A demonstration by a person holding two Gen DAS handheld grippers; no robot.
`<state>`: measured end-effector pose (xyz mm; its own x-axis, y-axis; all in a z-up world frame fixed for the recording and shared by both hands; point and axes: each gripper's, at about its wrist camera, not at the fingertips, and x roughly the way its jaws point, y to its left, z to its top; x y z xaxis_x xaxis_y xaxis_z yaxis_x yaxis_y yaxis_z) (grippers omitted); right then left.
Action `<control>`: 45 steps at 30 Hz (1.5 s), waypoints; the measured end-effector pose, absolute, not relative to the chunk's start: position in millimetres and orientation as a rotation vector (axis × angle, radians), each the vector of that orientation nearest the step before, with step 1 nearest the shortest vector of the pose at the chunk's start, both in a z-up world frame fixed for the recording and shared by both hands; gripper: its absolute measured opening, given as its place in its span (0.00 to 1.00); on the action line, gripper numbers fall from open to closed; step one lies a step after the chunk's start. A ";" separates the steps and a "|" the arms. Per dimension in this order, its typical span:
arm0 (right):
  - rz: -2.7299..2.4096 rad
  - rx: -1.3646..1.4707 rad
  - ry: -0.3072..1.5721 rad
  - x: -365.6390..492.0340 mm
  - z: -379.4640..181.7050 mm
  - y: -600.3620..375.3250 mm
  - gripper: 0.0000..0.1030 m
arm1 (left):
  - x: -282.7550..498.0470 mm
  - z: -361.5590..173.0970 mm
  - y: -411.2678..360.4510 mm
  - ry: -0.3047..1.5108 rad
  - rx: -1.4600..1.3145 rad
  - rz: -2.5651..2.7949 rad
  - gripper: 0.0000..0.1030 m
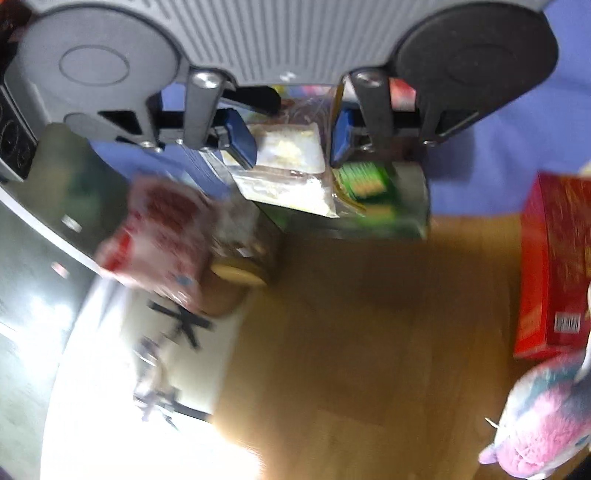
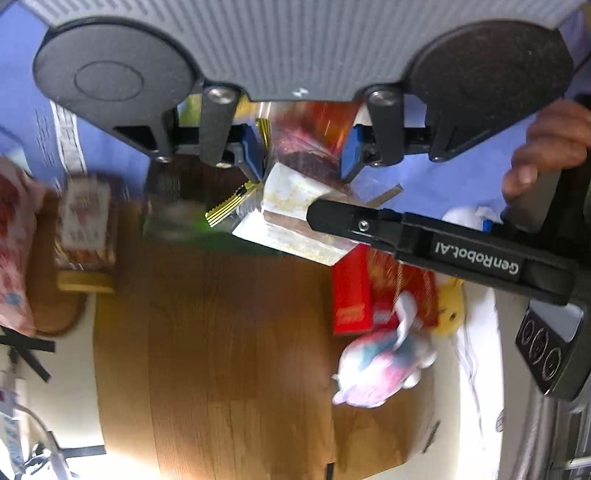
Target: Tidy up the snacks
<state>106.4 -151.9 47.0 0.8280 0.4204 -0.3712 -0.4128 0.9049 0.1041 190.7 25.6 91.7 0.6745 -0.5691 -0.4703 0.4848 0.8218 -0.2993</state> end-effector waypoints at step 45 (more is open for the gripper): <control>0.390 0.100 0.403 134.8 37.6 -151.6 0.30 | 220.1 71.9 57.1 0.663 -0.215 -0.531 0.48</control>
<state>134.8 -151.6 37.6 0.8468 0.3893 -0.3625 -0.3501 0.9210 0.1712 220.1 57.1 71.9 0.6614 -0.5328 -0.5279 0.3991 0.8459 -0.3538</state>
